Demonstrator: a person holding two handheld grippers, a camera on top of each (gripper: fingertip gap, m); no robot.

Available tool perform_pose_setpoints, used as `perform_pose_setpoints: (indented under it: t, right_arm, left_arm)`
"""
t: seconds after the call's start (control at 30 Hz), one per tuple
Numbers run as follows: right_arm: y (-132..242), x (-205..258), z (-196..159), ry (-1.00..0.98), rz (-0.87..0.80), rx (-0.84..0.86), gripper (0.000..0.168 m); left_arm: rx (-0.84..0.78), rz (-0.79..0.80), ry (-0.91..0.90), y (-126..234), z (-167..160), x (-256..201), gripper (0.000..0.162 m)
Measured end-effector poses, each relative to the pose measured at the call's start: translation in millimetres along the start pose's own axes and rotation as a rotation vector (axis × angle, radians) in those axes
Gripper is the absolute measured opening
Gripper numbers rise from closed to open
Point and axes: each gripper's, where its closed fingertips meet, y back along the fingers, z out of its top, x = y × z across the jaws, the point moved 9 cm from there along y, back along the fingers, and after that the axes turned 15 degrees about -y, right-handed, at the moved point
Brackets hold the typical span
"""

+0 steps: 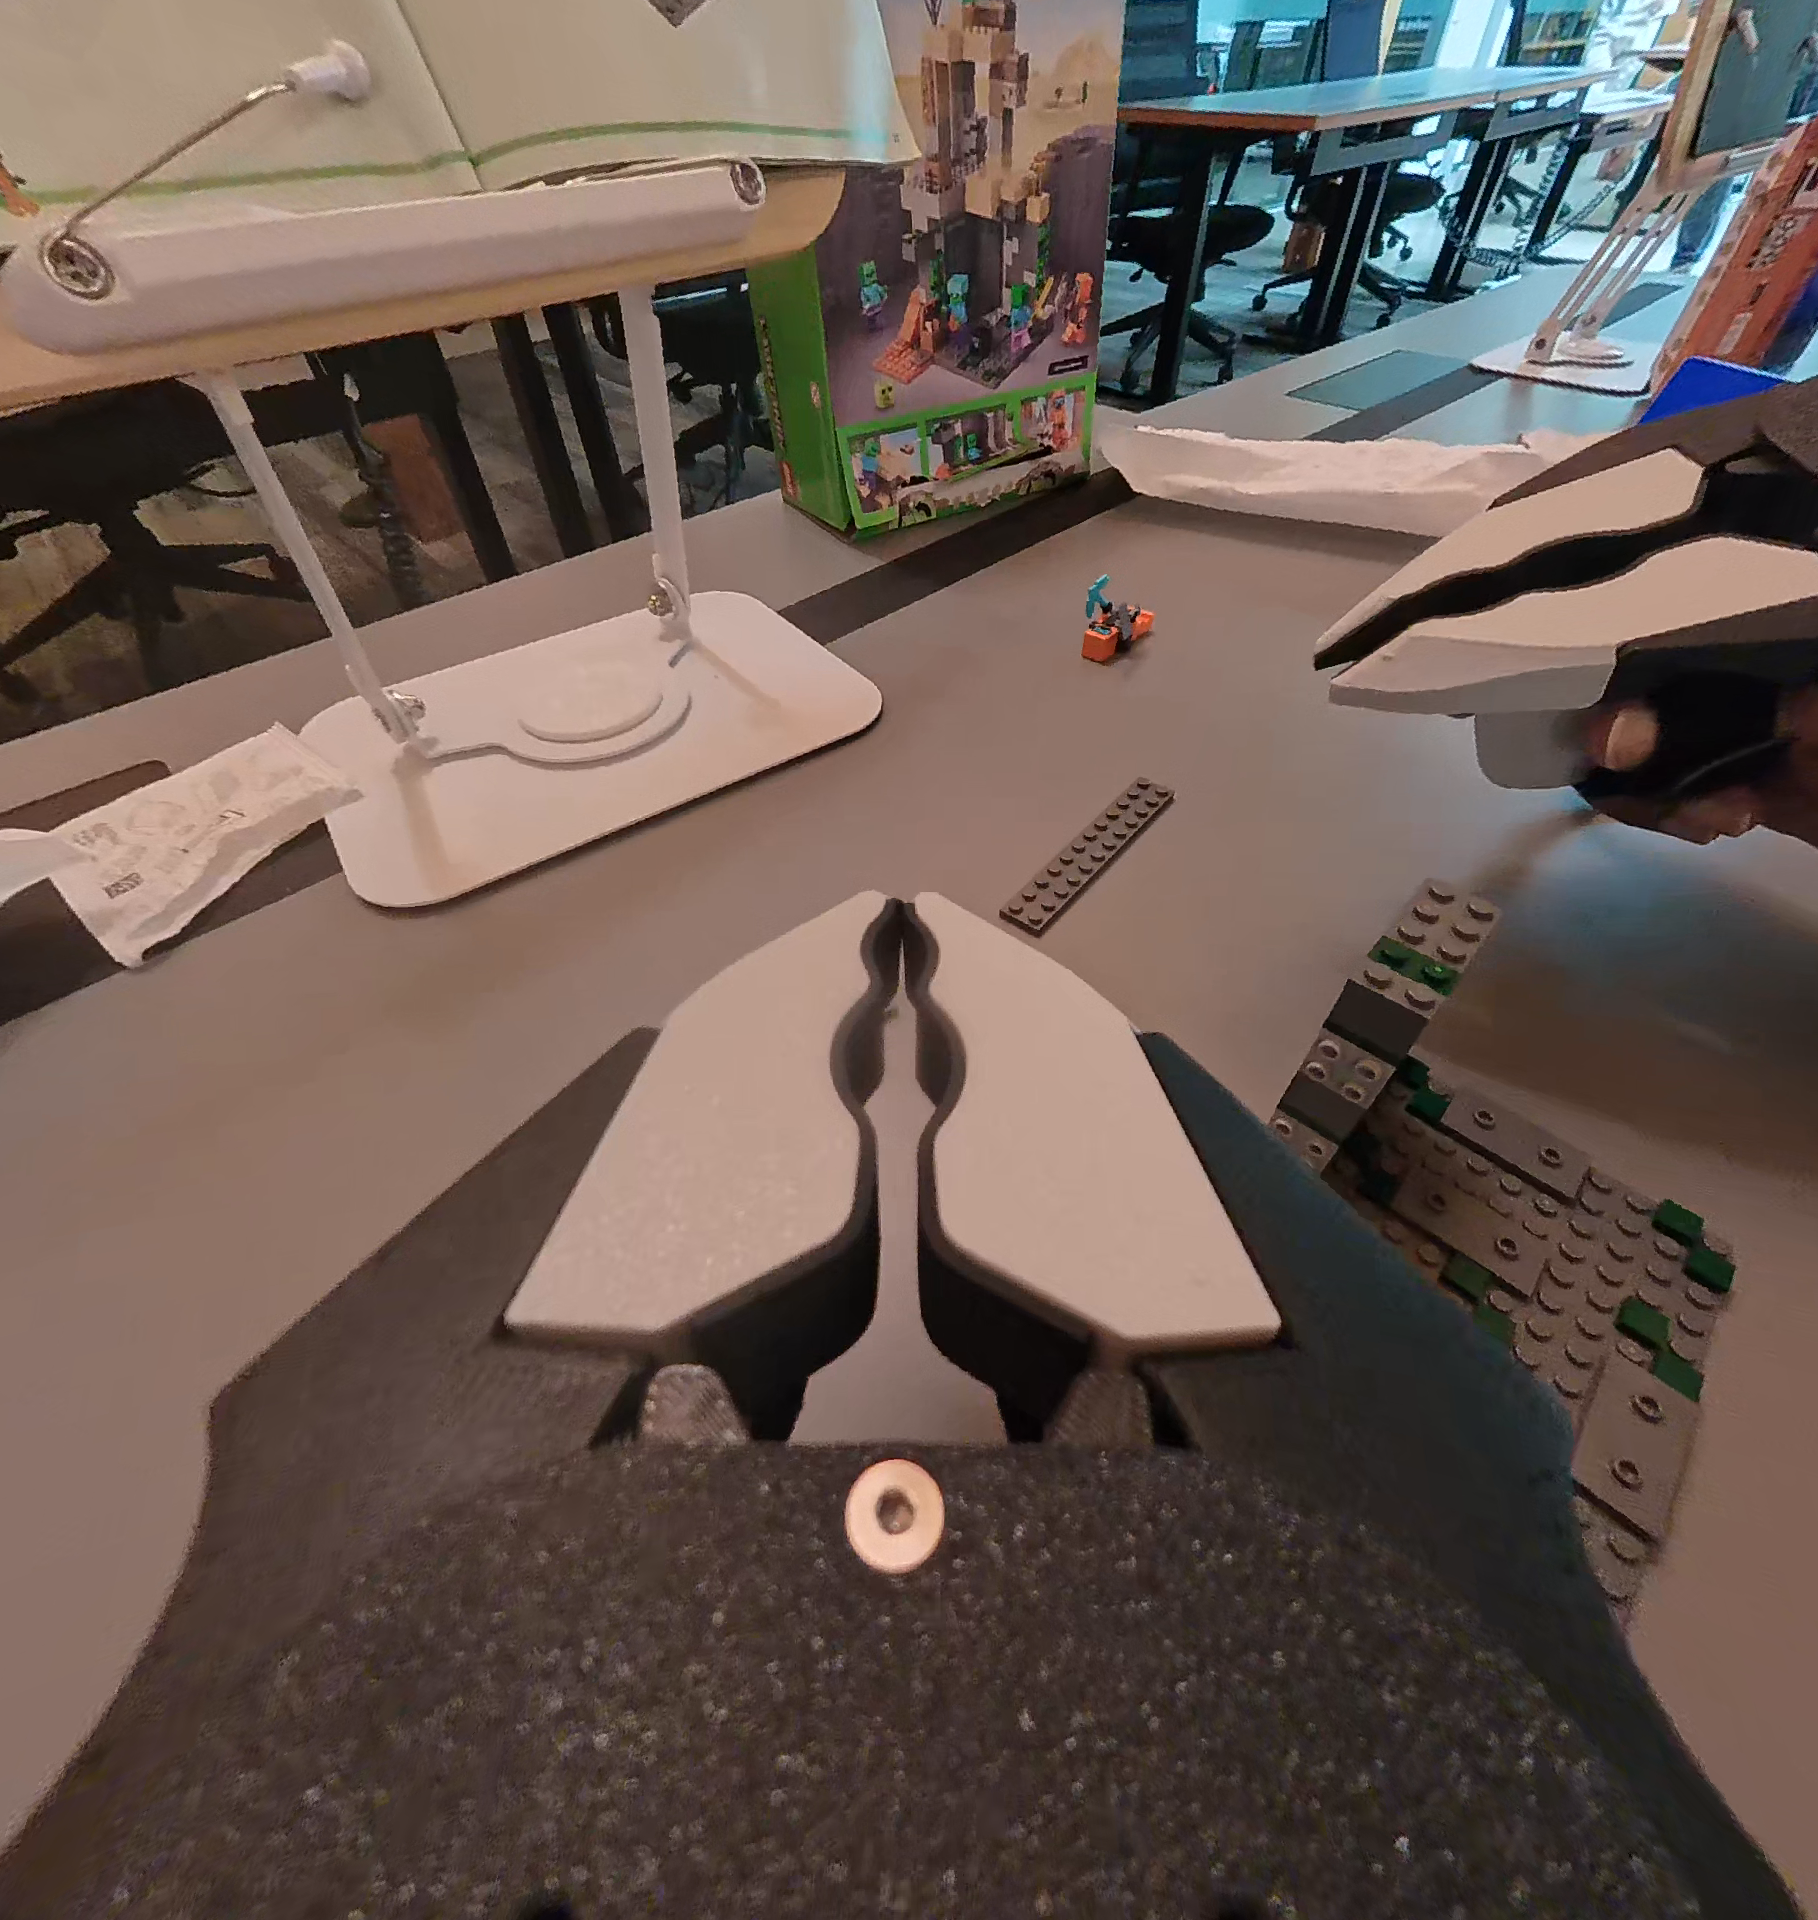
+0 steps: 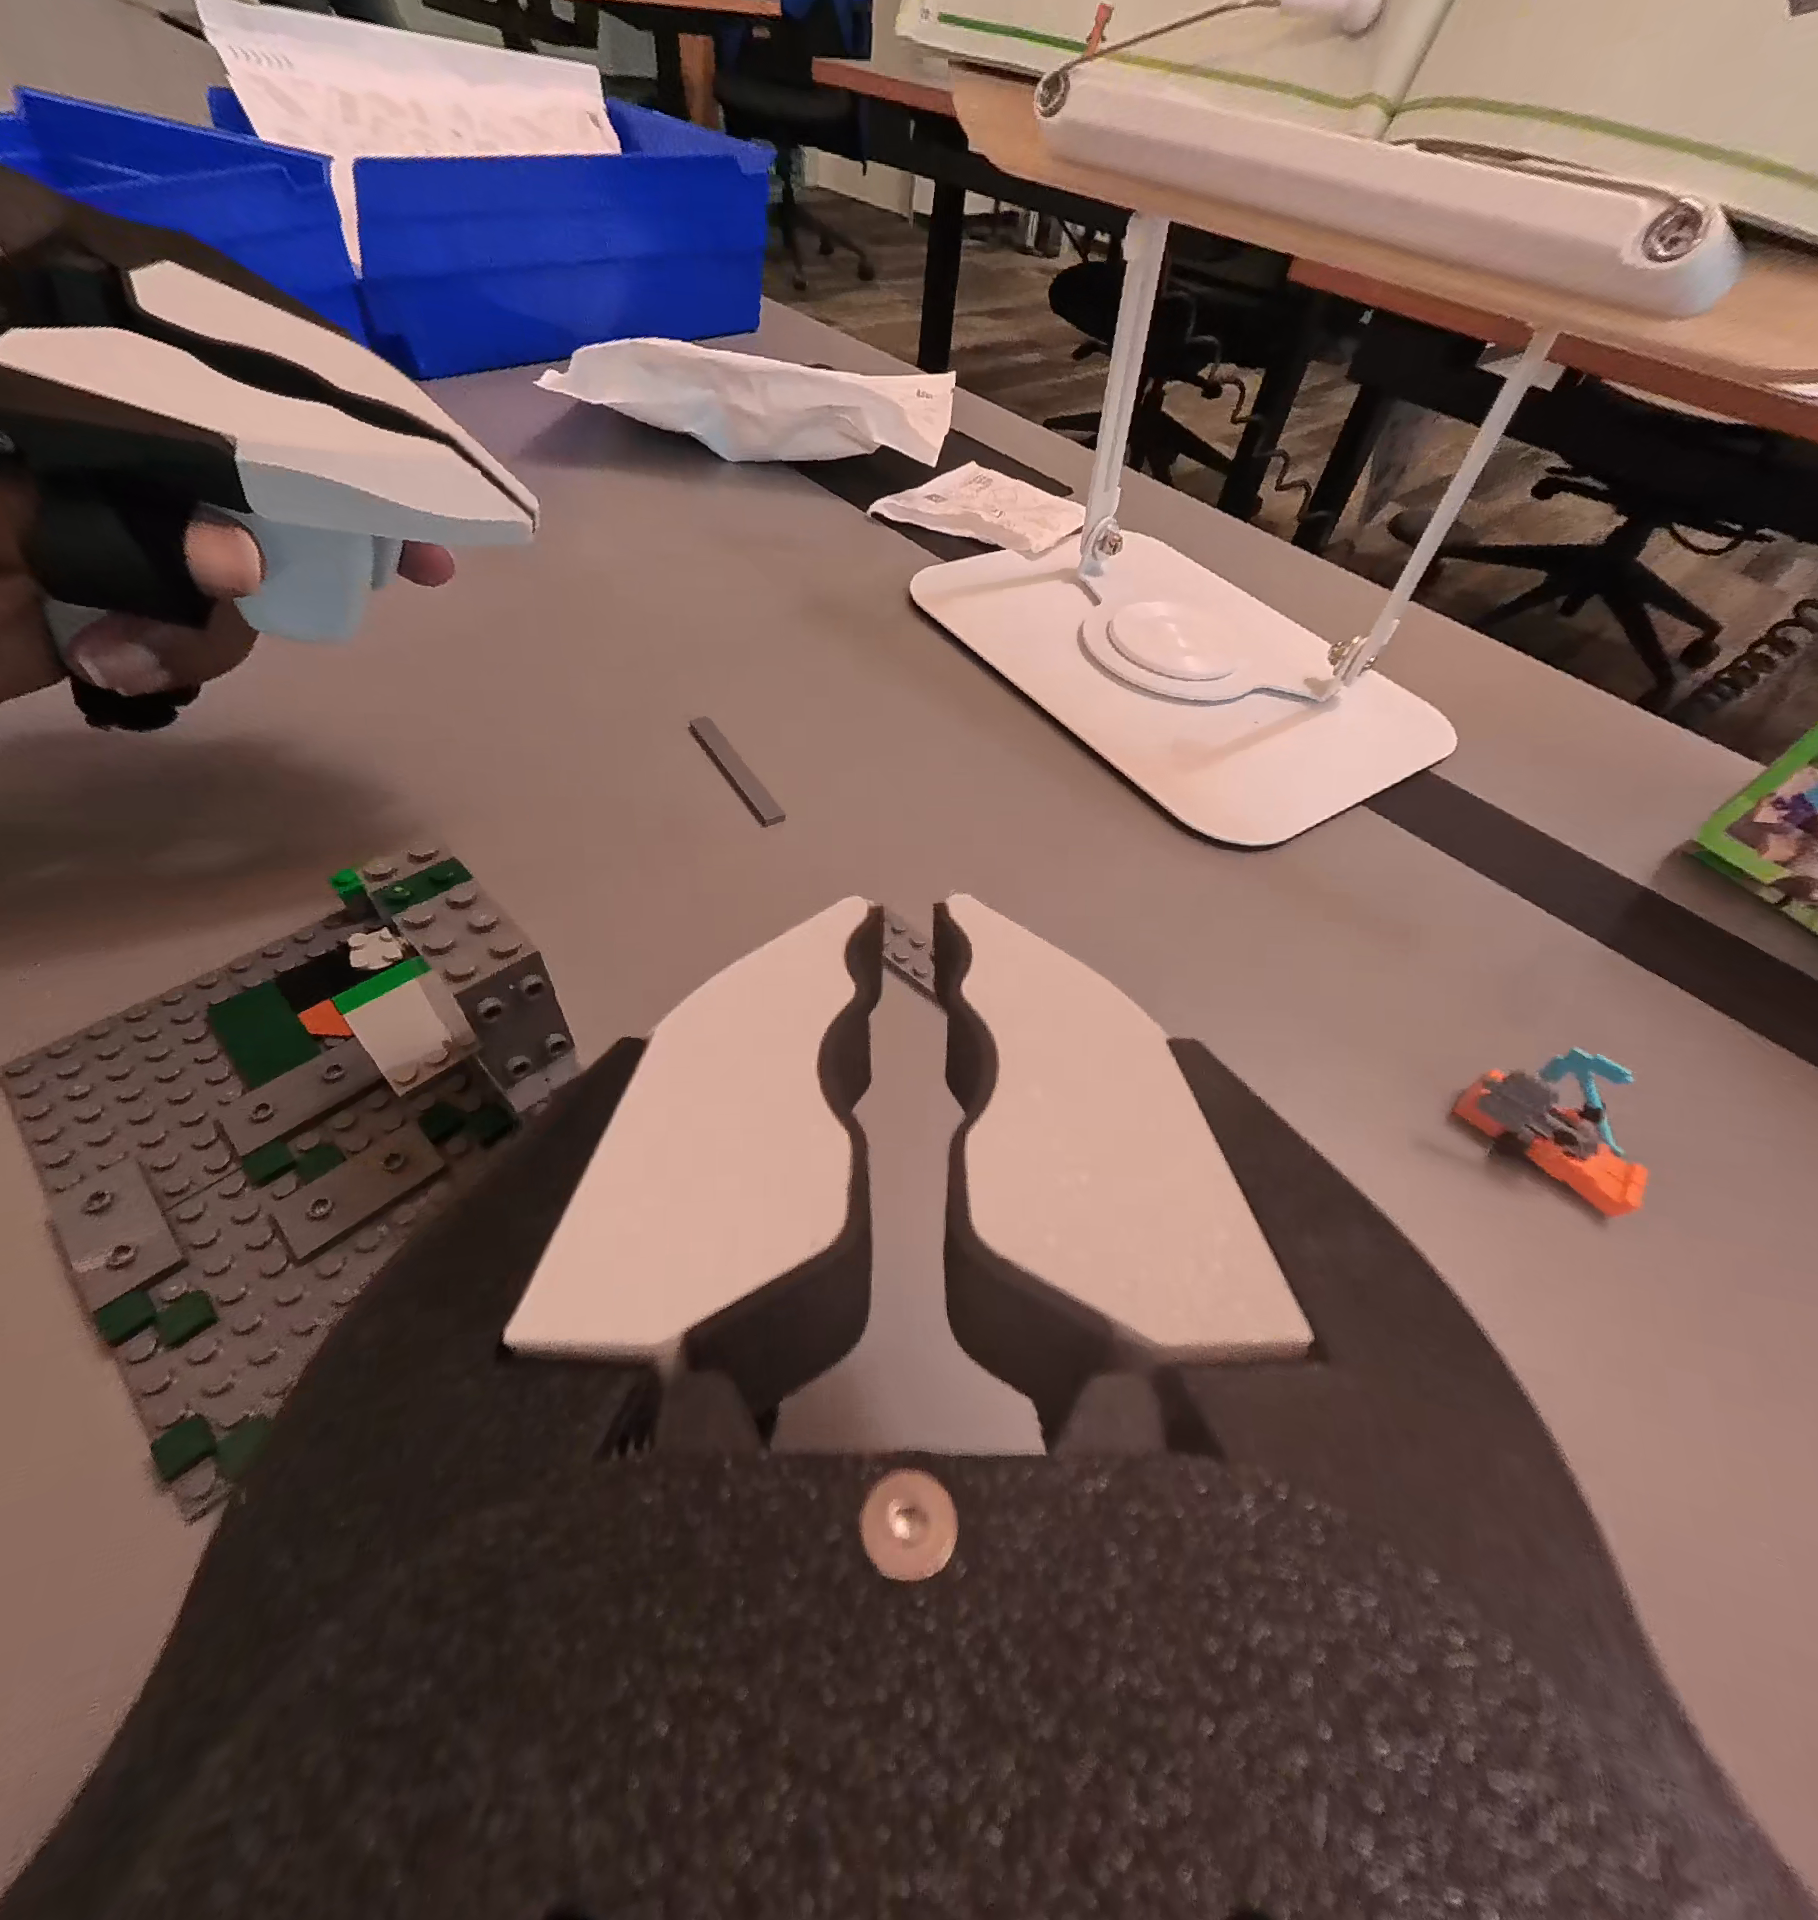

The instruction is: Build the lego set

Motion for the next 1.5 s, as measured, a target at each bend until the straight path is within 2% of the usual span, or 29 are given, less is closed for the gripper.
perform_pose_setpoints:
  t: [0.1,0.37,0.7,1.5]
  right_arm:
    - [0,0,-1,0.023,-0.009,0.005,0.000]
    - [1,0,-1,0.038,-0.015,-0.008,0.000]
    - [-8,12,-10,0.166,0.003,0.061,0.000]
    - [-5,8,-6,0.080,0.032,0.045,0.000]
  left_arm:
    - [-0.008,-0.022,-0.008,0,1,-2,0.000]
    - [0.016,-0.023,-0.142,-6,1,-12,0.000]
    - [0.015,0.011,-0.119,-5,-2,-6,0.000]
    - [0.058,-0.001,-0.125,-7,-8,-1,0.000]
